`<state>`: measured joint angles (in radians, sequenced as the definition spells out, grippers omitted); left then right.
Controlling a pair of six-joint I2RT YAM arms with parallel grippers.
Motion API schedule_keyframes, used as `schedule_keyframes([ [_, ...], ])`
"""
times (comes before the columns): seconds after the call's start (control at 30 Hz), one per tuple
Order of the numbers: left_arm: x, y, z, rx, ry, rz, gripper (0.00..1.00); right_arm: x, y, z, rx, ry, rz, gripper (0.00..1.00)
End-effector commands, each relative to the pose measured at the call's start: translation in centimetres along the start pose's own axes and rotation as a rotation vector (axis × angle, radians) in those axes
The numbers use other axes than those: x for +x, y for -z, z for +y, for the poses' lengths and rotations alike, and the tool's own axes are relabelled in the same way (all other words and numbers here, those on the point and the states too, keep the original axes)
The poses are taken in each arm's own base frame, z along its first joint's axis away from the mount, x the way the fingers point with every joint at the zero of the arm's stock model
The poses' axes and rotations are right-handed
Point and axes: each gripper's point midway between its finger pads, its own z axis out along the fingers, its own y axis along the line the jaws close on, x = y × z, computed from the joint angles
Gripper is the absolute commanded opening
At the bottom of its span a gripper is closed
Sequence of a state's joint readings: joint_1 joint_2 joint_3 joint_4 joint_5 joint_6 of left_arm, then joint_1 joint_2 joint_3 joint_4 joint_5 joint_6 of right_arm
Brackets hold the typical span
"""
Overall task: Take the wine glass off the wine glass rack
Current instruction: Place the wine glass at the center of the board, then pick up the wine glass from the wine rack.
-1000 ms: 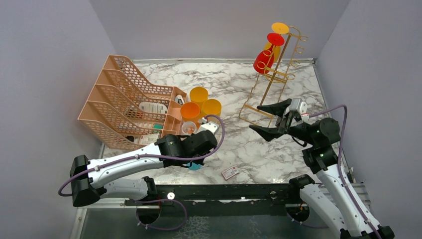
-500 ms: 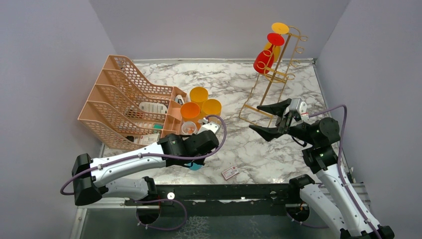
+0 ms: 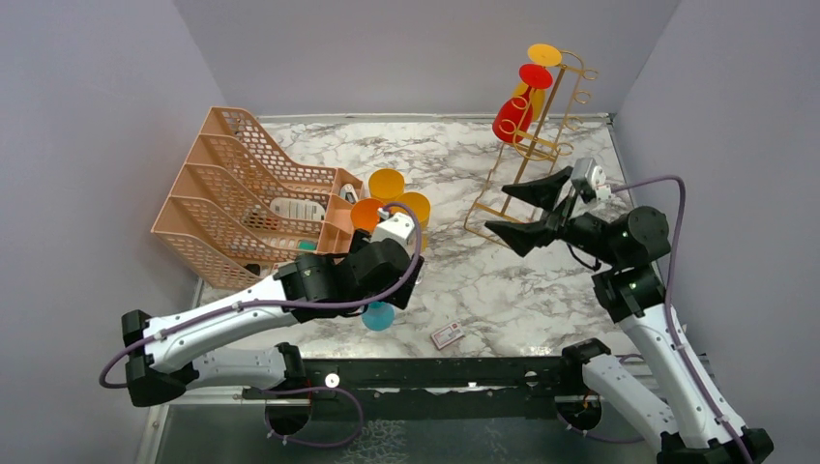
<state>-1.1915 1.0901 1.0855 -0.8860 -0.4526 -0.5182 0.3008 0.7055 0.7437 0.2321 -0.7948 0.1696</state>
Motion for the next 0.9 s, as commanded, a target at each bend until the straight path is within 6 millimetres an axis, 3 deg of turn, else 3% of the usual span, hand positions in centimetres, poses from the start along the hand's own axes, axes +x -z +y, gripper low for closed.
schedule_keyframes([
  [0.0, -4.4, 2.8, 1.8, -0.033, 0.004, -0.173, 0.89, -1.6, -0.7, -1.2, 0.067, -0.132, 0.026, 0.81],
  [0.1, -6.6, 3.7, 3.4, -0.067, -0.025, -0.227, 0.99, -2.2, -1.5, -1.0, 0.027, -0.161, 0.051, 0.84],
  [0.17, -8.1, 4.0, 4.9, -0.096, -0.024, -0.253, 0.99, -2.5, -2.0, -1.7, 0.043, -0.176, 0.073, 0.86],
  [0.27, -9.7, 3.6, 6.9, -0.09, -0.015, -0.259, 0.99, -2.9, -2.5, -5.0, 0.191, -0.173, 0.112, 0.87],
  [0.4, -10.2, 2.3, 11.4, -0.201, -0.082, -0.201, 0.99, -4.7, -1.5, -12.1, 0.542, -0.077, 0.17, 0.93],
  [0.47, -10.7, 1.9, 13.2, -0.228, -0.075, -0.18, 0.99, -5.8, -1.1, -14.6, 0.658, -0.037, 0.177, 0.98],
  [0.6, -12.4, 1.5, 16.0, -0.227, 0.0, -0.2, 0.99, -7.0, -1.7, -17.0, 0.721, 0.002, 0.195, 1.0],
  [0.87, -13.1, 2.6, 22.1, -0.38, 0.238, -0.313, 0.99, -6.2, -2.5, -21.8, 0.845, -0.146, 0.26, 1.0],
])
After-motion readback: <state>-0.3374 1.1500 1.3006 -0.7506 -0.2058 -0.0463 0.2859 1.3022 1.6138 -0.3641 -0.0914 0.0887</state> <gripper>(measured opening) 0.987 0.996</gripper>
